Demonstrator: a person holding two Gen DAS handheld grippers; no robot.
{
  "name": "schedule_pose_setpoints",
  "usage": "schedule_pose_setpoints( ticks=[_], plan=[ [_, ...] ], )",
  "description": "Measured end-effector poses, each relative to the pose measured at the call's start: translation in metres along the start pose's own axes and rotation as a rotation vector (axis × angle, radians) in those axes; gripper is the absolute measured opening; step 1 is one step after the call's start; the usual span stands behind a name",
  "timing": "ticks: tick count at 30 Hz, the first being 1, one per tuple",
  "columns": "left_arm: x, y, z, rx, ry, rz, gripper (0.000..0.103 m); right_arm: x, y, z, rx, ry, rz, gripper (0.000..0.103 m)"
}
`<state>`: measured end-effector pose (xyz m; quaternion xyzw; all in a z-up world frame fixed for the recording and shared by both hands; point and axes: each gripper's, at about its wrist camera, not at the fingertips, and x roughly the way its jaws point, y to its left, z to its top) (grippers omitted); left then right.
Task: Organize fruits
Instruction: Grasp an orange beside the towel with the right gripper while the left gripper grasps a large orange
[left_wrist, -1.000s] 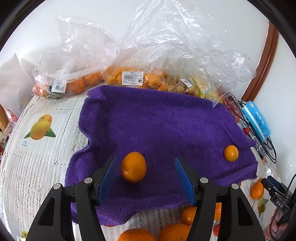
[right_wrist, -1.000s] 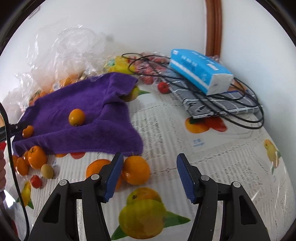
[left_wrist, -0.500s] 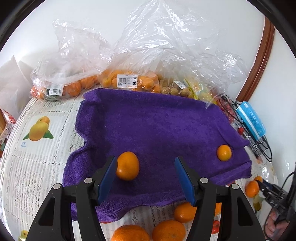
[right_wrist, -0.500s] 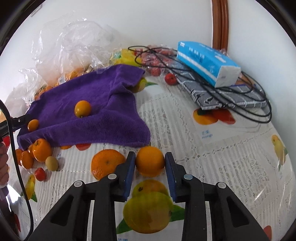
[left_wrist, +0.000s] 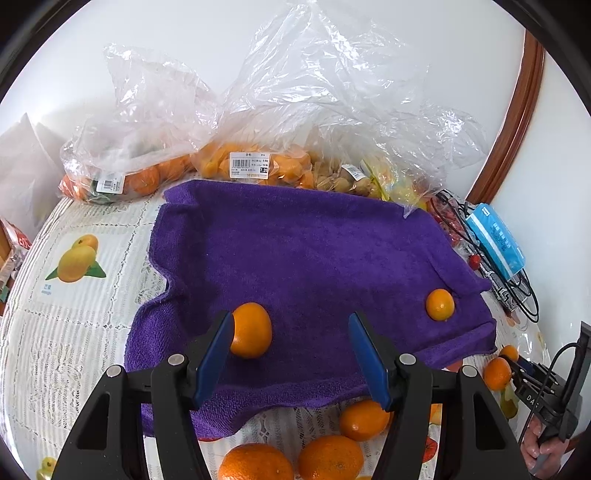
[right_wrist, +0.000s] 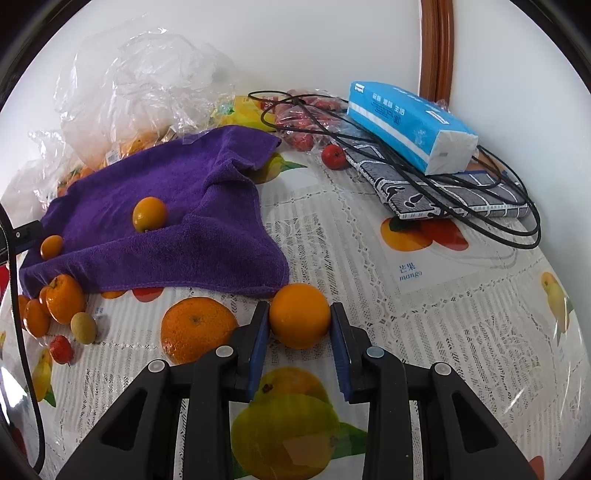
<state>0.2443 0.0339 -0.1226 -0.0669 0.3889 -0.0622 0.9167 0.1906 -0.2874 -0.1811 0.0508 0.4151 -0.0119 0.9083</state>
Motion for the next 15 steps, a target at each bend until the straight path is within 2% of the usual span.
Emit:
schedule_pose_setpoints(
  ticks=[3,10,15],
  plan=[
    [-0.002,0.000,0.000,0.000,-0.006,0.004,0.062,0.001,0.003,0.000,-0.016,0.001,-0.019,0.032],
    [-0.006,0.002,0.002,-0.007,0.005,0.000,0.062,0.002,0.001,0.001,-0.007,0.006,-0.003,0.034],
    [-0.015,0.008,-0.014,-0.020,0.017,0.039,0.062,0.002,0.000,0.001,-0.004,0.003,-0.005,0.032]
  ],
)
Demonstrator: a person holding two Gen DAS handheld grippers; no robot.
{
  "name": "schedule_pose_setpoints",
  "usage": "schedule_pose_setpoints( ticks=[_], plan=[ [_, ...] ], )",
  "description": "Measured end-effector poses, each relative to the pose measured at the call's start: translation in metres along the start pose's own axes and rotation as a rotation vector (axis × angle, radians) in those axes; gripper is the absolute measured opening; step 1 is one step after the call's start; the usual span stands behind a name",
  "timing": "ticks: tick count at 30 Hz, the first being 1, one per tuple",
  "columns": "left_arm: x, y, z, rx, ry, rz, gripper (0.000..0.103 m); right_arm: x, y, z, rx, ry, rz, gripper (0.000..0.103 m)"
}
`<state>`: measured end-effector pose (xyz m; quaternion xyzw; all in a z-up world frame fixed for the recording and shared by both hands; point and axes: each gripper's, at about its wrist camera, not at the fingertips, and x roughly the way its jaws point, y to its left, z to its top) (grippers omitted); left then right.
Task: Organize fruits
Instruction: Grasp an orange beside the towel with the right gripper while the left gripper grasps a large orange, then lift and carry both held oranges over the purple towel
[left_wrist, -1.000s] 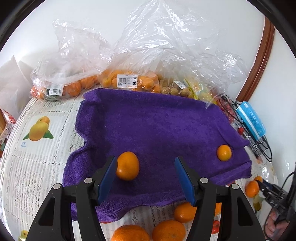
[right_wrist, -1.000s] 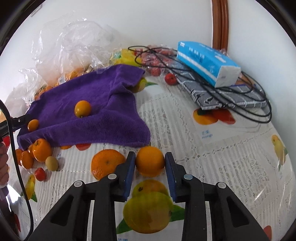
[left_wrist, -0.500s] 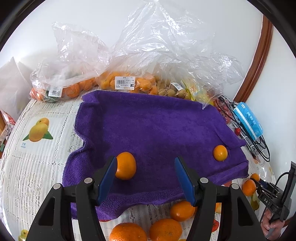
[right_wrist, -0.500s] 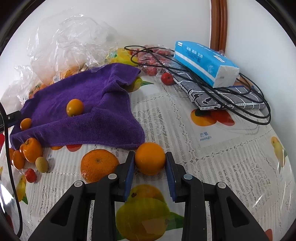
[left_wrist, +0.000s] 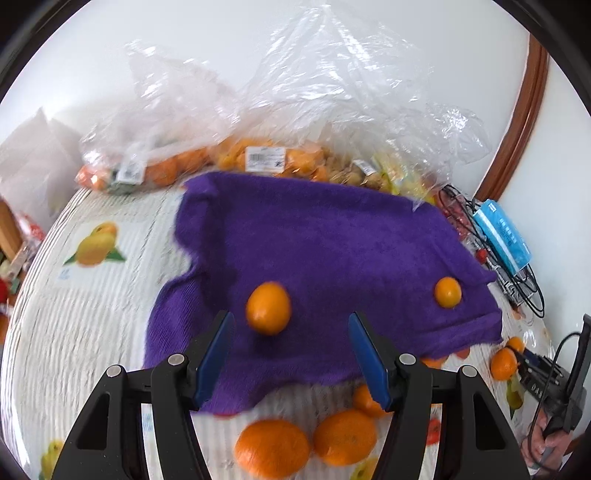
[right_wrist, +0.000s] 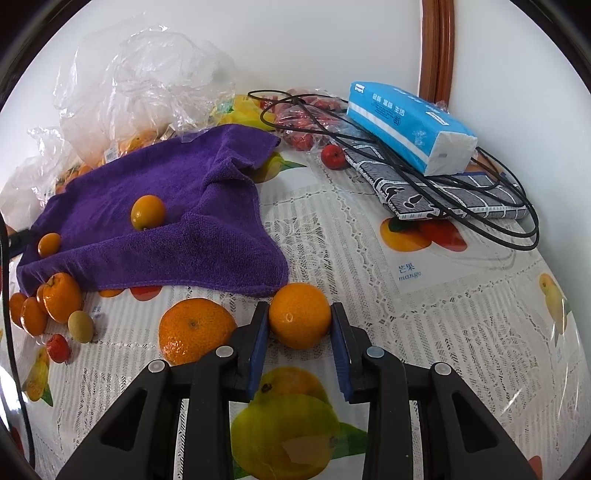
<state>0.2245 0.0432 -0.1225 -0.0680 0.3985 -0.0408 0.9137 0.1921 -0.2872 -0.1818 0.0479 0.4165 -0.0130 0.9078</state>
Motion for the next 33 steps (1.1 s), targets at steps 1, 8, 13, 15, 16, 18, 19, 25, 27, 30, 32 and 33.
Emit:
schedule_pose_setpoints(
  ticks=[1,8,13,15,16,18,19,25,27,30,32,33],
  plan=[
    [-0.005,0.003,-0.006,-0.007,0.004,-0.001,0.062,-0.001,-0.001,0.000,0.003,-0.001,0.003,0.032],
    [-0.019,0.015,-0.038,0.000,0.028,-0.010,0.061,-0.021,-0.005,-0.006,0.032,-0.054,0.039,0.032],
    [-0.015,0.026,-0.052,-0.048,0.059,-0.033,0.051,-0.039,0.001,-0.013,0.023,-0.066,-0.001,0.032],
    [-0.015,0.028,-0.055,-0.067,0.068,-0.073,0.042,-0.050,0.005,-0.017,0.009,-0.074,-0.017,0.032],
    [-0.016,0.028,-0.056,-0.067,0.067,-0.086,0.041,-0.054,0.007,-0.018,0.004,-0.074,-0.022,0.032],
    [-0.016,0.025,-0.056,-0.047,0.068,-0.075,0.041,-0.064,0.011,-0.022,0.000,-0.074,-0.028,0.032],
    [-0.015,0.023,-0.056,-0.033,0.067,-0.066,0.041,-0.069,0.012,-0.024,-0.001,-0.077,-0.026,0.032],
    [-0.013,0.017,-0.062,-0.013,0.043,-0.025,0.041,-0.079,0.027,-0.034,-0.001,-0.079,-0.005,0.032],
    [-0.015,0.017,-0.064,0.004,0.048,-0.031,0.040,-0.078,0.034,-0.037,-0.003,-0.071,0.017,0.032],
    [-0.021,0.016,-0.066,0.028,0.053,-0.026,0.040,-0.082,0.046,-0.039,-0.013,-0.072,0.031,0.032],
    [-0.028,0.019,-0.066,0.027,0.045,-0.022,0.040,-0.087,0.051,-0.040,-0.016,-0.080,0.048,0.032],
    [-0.030,0.020,-0.067,0.025,0.043,-0.021,0.040,-0.089,0.054,-0.040,-0.020,-0.086,0.053,0.032]
  ],
)
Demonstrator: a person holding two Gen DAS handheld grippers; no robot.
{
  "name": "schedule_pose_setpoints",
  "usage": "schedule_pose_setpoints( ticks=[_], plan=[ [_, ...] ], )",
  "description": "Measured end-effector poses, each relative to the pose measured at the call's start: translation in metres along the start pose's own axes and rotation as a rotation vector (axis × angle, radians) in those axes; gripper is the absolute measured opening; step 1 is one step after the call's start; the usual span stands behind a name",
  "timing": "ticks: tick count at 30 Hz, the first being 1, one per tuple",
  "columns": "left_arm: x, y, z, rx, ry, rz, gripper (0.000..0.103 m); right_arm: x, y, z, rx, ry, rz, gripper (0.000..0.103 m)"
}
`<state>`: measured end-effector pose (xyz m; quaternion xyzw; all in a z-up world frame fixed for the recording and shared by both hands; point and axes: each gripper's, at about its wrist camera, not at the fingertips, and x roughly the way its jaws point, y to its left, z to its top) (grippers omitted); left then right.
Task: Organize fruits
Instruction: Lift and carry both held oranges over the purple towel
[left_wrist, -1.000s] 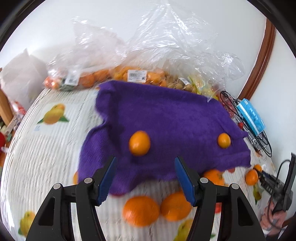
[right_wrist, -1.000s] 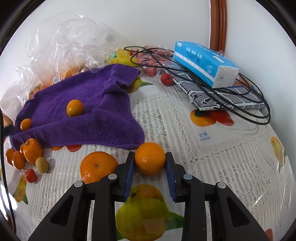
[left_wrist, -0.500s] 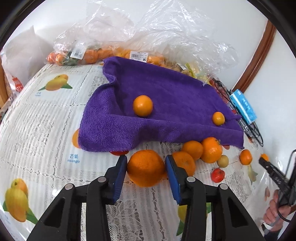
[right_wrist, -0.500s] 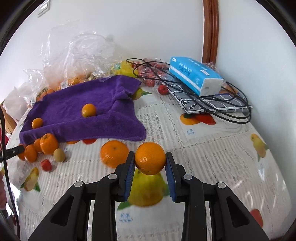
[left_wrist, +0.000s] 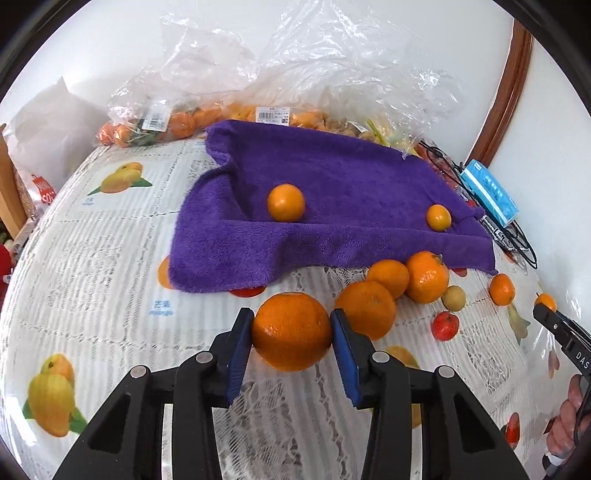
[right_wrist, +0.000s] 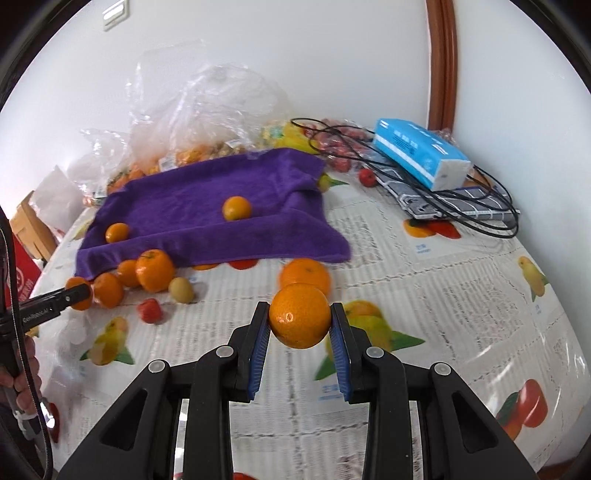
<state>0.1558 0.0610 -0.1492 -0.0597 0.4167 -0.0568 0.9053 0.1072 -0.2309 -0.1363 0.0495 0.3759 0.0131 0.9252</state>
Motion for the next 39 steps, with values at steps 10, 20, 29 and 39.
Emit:
schedule_pose_setpoints(
  ticks=[10,20,29,39],
  plan=[
    [-0.021,0.012,-0.009,-0.031,-0.013,-0.006,0.040,-0.001,0.024,-0.002,-0.008,-0.005,0.027,0.032],
    [-0.034,-0.006,0.005,-0.001,-0.053,-0.024,0.040,-0.011,0.031,0.016,0.001,-0.050,0.037,0.032],
    [-0.035,-0.022,0.025,0.017,-0.085,-0.021,0.040,-0.014,0.031,0.038,0.005,-0.089,0.069,0.032],
    [-0.024,-0.028,0.047,0.004,-0.088,-0.018,0.040,0.006,0.039,0.067,0.007,-0.101,0.107,0.032]
  ],
)
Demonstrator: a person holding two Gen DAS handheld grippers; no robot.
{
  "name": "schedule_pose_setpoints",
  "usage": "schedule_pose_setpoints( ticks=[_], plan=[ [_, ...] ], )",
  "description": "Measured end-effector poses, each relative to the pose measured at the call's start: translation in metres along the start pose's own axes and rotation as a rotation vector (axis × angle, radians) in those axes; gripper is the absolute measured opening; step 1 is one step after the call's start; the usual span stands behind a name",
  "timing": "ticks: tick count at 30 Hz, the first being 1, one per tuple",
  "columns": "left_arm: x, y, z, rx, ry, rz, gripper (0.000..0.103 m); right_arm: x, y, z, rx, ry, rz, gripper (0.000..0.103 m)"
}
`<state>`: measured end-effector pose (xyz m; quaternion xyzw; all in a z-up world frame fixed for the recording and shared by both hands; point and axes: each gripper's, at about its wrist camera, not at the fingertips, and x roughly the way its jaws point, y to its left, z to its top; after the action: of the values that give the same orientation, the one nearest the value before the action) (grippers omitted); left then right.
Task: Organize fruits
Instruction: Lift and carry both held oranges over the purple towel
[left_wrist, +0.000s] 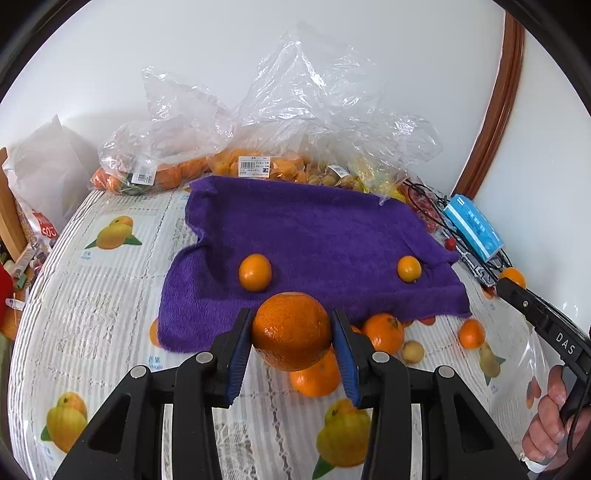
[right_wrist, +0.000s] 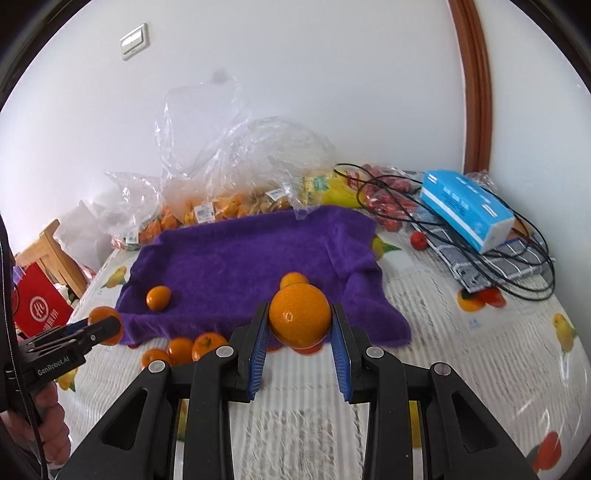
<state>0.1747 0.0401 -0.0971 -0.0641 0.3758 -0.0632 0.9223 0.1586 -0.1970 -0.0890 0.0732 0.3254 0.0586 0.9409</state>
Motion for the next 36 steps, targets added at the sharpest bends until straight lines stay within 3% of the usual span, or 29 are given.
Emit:
schedule_pose_setpoints(
  ticks=[10,22,27,36],
  plan=[
    [0.012,-0.003,0.028,-0.014,-0.032,0.025,0.040,0.028,0.010,0.032,-0.038,-0.012,0.029,0.032],
    [0.053,-0.017,0.052,-0.011,-0.040,0.047,0.040,0.061,0.011,0.066,-0.068,-0.020,0.015,0.032],
    [0.069,-0.020,0.056,-0.022,-0.049,0.049,0.040,0.076,0.010,0.062,-0.067,-0.025,0.041,0.032],
    [0.091,-0.020,0.044,-0.024,-0.013,0.030,0.040,0.103,0.002,0.048,-0.038,0.043,0.076,0.032]
  ],
)
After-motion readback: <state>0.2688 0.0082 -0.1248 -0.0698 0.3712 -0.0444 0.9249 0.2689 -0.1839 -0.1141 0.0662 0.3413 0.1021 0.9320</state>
